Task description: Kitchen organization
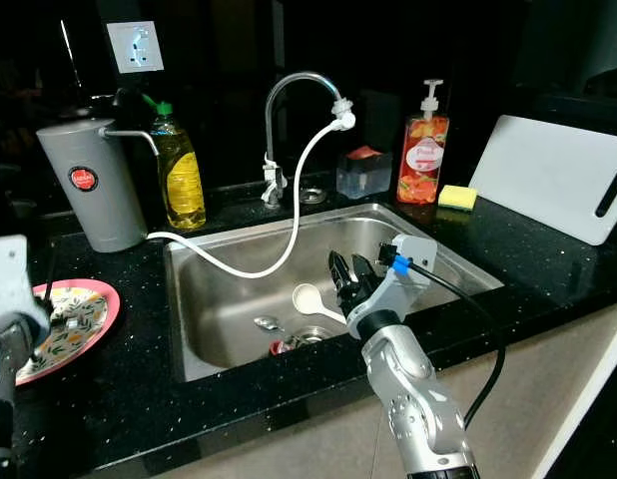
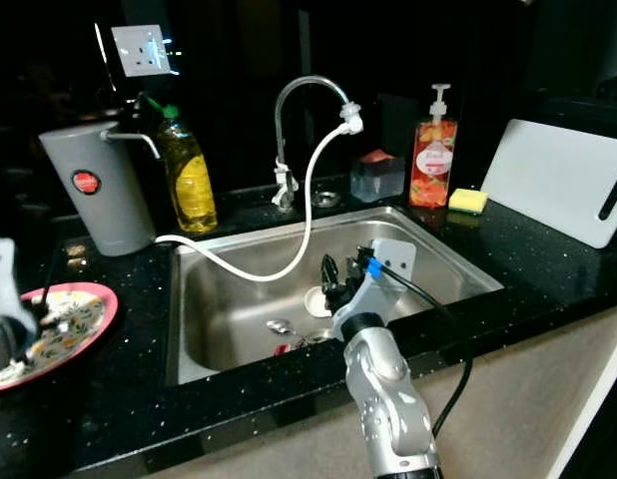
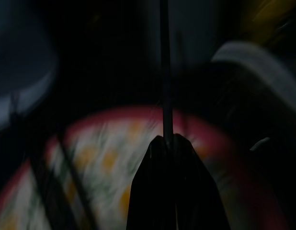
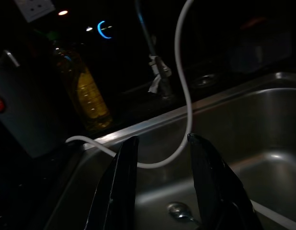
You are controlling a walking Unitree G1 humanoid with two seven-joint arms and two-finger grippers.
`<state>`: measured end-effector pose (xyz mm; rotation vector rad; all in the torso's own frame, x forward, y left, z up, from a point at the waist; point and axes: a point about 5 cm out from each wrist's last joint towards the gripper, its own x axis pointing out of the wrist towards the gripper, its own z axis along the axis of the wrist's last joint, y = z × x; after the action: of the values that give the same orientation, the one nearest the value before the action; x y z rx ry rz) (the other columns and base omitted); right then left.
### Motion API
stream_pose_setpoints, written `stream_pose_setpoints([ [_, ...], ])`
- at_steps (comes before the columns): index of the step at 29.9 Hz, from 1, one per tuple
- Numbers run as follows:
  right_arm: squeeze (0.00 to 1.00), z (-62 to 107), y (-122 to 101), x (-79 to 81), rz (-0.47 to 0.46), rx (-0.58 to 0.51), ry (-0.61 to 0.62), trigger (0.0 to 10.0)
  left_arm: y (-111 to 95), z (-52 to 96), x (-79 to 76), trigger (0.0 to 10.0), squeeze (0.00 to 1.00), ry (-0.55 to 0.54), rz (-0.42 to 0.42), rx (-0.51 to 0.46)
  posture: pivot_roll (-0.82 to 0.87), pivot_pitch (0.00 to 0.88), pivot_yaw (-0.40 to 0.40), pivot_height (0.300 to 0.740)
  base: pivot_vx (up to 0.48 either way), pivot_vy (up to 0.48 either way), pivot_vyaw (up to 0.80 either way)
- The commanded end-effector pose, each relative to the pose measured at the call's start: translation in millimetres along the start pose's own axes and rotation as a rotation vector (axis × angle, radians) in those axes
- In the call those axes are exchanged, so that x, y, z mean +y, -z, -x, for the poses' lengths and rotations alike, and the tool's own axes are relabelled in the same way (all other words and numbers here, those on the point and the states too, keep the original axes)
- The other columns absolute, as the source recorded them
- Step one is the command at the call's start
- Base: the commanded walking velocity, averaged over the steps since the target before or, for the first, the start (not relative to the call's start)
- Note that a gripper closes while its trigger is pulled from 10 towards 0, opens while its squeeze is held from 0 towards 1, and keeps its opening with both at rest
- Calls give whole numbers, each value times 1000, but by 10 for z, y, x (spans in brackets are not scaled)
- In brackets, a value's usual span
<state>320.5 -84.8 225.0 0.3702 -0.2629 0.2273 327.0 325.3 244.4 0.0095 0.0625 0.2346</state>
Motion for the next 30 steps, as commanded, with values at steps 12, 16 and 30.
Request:
stream_pose_setpoints([
  [12, 0, 141, -477, 348, -595, -78, -459, 10000, -305, 632, -1034, 10000, 0, 849, -127, -235, 25, 0, 57, 740, 0, 0, 0],
  [16, 0, 145, -441, 334, -712, -60, -451, 10000, -173, 840, -1292, 10000, 0, 1058, -150, -187, 27, 0, 57, 740, 0, 0, 0],
  [30, 0, 206, -458, 310, -776, -15, -521, 10000, -132, 1096, -1452, 10000, 0, 1283, -140, -170, 18, 0, 64, 740, 0, 0, 0],
])
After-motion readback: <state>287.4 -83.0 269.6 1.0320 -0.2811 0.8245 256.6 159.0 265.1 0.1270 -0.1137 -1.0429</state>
